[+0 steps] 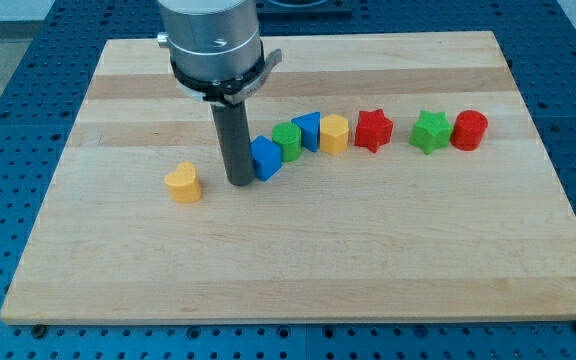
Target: Separate the blue triangle and the hexagon from each other
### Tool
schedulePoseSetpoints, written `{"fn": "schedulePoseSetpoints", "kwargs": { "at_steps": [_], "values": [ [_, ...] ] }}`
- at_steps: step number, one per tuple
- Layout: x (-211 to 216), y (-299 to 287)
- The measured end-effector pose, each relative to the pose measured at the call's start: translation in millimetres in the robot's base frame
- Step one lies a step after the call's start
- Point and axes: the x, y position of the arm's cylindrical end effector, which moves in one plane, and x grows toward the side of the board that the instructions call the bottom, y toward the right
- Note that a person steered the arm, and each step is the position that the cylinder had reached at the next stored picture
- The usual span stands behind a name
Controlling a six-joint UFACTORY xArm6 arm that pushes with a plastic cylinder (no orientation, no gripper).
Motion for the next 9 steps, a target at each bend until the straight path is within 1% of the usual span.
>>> {"fn": "schedulePoseSetpoints", "kwargs": {
  "at_steps": [1, 2, 3, 4, 6, 7, 9],
  "values": [
    [9, 1],
    [30, 13],
    [25, 39],
    [0, 60],
    [-40, 74],
    [-49, 74],
    [-52, 91]
  ]
}}
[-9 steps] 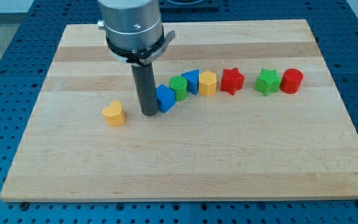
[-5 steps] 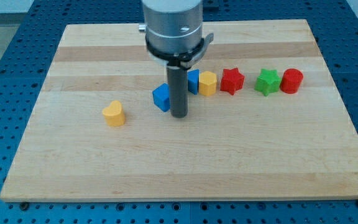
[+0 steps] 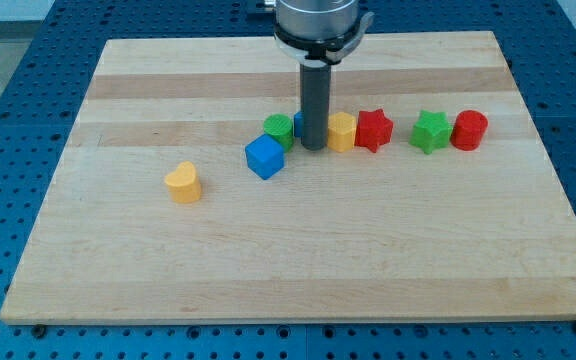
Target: Separate the blue triangle and the hexagon from each other
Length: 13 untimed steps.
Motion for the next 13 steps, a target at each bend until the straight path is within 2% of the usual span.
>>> {"fn": "schedulePoseSetpoints", "kwargs": {
  "at_steps": [3, 8, 11, 13],
  "values": [
    [-11, 18],
    [-20, -3],
    [-22, 31],
    [-55, 40]
  ]
}}
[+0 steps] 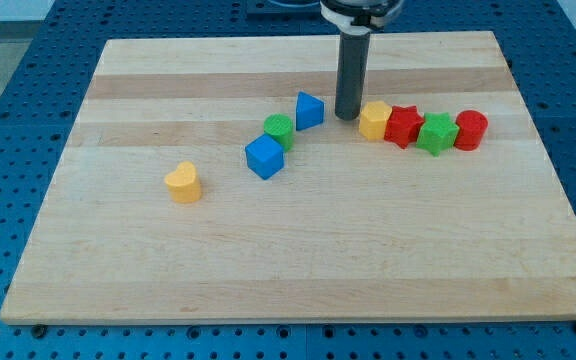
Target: Separate the blue triangle and the hexagon from each other
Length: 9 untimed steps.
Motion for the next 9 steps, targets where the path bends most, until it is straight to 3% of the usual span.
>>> {"fn": "schedulePoseSetpoints", "kwargs": {
  "at_steps": [2, 6, 9],
  "values": [
    [-17, -4],
    [-1, -42],
    [4, -13]
  ]
}}
